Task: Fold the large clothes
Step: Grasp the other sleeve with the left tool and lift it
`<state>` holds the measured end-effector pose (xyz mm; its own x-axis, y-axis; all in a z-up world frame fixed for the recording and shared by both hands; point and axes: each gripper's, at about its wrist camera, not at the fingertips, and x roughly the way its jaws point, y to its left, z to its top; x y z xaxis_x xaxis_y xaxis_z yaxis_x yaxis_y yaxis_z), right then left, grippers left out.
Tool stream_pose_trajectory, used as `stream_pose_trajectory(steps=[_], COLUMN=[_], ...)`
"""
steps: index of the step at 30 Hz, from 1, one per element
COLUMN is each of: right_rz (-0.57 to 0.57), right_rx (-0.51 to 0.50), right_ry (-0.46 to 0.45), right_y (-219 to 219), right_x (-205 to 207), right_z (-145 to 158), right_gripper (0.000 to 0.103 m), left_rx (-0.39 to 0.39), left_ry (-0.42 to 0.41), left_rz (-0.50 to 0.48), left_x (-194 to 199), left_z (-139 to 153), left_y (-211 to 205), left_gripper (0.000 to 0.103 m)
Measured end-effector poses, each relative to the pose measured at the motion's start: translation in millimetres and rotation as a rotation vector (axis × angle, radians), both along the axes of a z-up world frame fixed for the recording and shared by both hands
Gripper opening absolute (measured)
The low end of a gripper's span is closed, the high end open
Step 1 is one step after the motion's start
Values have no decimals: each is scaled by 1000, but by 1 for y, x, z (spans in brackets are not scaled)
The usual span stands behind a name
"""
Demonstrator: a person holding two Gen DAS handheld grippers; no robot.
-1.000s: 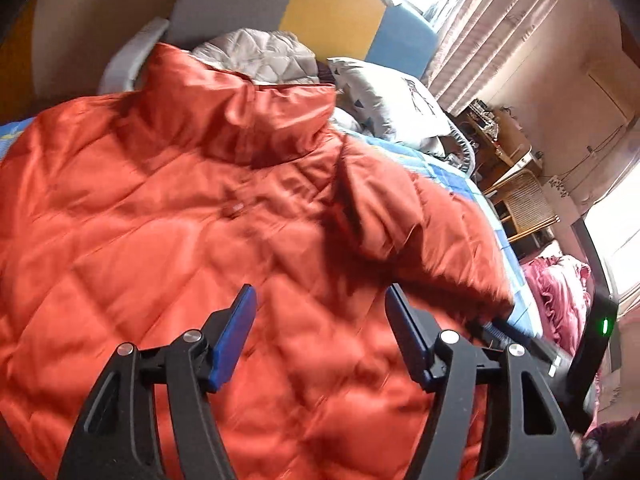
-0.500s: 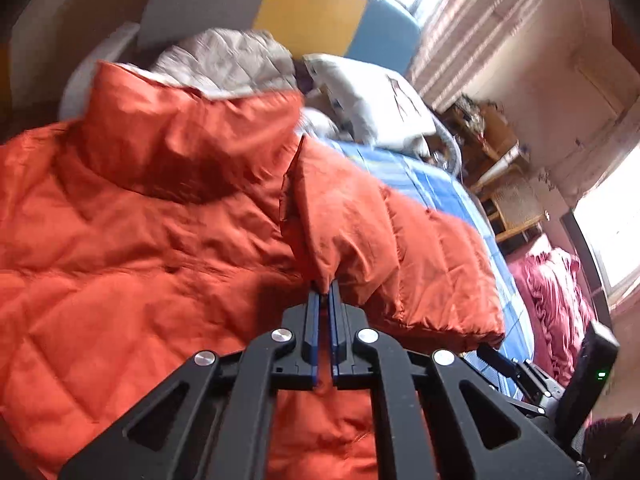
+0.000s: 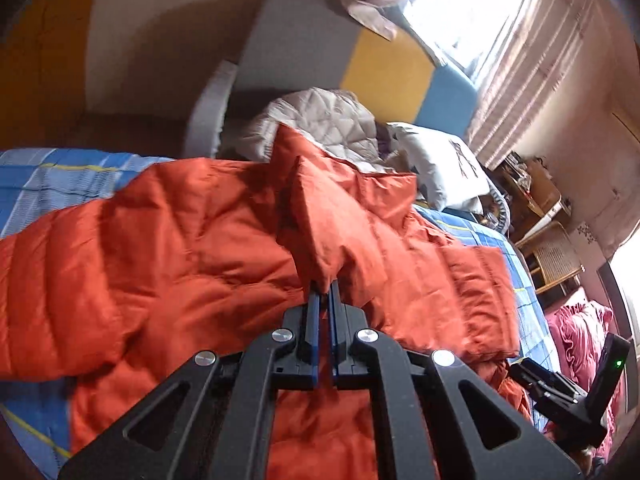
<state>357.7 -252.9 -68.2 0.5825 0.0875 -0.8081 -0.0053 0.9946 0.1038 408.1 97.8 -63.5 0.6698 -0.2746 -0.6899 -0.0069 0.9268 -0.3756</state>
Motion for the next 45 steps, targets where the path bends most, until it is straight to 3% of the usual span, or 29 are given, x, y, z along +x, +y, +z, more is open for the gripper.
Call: stream_pose_trajectory(steps=[11, 24, 35, 36, 38, 39, 45], right_rz=[-23, -21, -9, -9, 5, 11, 29], right_rx=[10, -95, -138, -147, -173, -174, -128], right_ry=[-16, 66, 66, 67, 68, 69, 12], right_y=[19, 60, 67, 68, 71, 72, 67], right_x=[15, 55, 61, 62, 61, 62, 58], right_z=[3, -47, -67, -67, -63, -61, -33], right_gripper=[60, 60, 60, 60, 60, 60, 60], left_rx=[36, 170, 135, 137, 170, 177, 197], left_ry=[30, 103, 105, 107, 90, 70, -22], left_rz=[97, 133, 168, 179, 217, 233, 206], left_x=[-38, -22, -36, -38, -45, -48, -47], left_z=[-30, -70, -80, -78, -70, -66, -39], left_y=[38, 38, 38, 38, 39, 40, 30], left_gripper=[3, 3, 4, 10, 34, 52, 53])
